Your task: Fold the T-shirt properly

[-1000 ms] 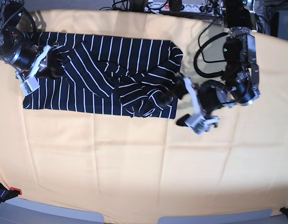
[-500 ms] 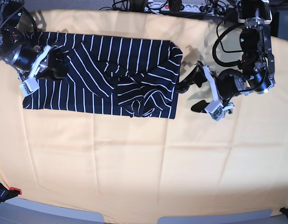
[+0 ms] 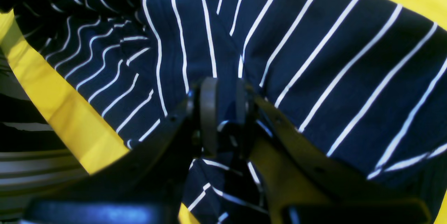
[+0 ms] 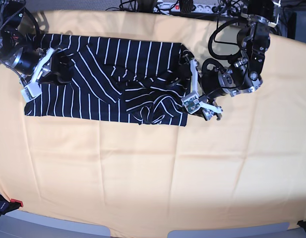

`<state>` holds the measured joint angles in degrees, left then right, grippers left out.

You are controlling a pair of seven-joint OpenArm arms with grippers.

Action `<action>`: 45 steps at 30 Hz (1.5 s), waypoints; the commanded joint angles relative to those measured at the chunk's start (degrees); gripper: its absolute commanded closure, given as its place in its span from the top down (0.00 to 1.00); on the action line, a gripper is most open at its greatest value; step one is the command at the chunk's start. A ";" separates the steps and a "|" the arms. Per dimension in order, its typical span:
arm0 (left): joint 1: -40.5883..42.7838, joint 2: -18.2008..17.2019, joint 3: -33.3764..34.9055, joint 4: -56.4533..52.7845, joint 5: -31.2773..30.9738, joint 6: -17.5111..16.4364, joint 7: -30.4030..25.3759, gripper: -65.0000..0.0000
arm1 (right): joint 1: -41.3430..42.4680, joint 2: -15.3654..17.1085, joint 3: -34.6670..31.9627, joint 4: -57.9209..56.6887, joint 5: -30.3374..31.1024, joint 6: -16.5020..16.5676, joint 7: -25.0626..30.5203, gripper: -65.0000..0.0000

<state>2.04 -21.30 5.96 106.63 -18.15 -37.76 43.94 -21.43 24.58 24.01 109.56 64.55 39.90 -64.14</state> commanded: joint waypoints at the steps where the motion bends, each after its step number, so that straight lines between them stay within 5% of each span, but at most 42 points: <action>1: -0.98 -0.44 -0.28 0.87 -0.90 0.28 -2.56 0.76 | 0.28 0.83 0.37 1.03 1.31 0.10 0.85 0.19; 13: -1.14 -0.46 -0.33 0.83 5.44 4.13 -7.58 0.76 | 0.31 0.83 0.37 1.03 1.49 0.10 0.85 0.19; 24: -1.64 -0.42 -0.39 0.81 7.13 11.72 -9.70 0.76 | 0.31 0.83 0.37 1.03 1.49 0.10 0.85 0.19; 30: -3.45 -0.37 -0.33 -3.23 6.95 11.65 -11.47 0.75 | 0.31 0.83 0.37 1.03 1.53 0.10 1.09 0.19; 32: -4.39 0.20 -0.33 -6.64 6.97 10.40 -13.38 0.70 | 0.31 0.83 0.37 1.03 1.51 0.10 1.09 0.19; 33: -4.90 0.59 -0.33 -8.31 6.95 9.07 -13.88 0.58 | 0.31 0.83 0.37 1.03 1.49 0.10 1.07 0.19; 36: -6.10 2.16 -0.35 -11.28 6.51 5.46 -13.88 0.00 | 0.33 0.83 0.37 1.03 1.53 0.10 1.11 0.19; 42: -7.06 2.38 -0.35 -8.31 2.19 2.80 -13.44 0.00 | 0.28 0.83 0.37 1.03 1.49 0.10 1.03 0.19; 45: -7.85 2.38 -0.35 -7.23 1.16 -1.86 -12.70 0.25 | 0.31 0.83 0.37 1.03 1.49 0.10 1.07 0.19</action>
<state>-4.82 -18.72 5.89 98.41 -16.10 -39.64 32.38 -21.43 24.58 24.01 109.56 64.97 39.90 -64.14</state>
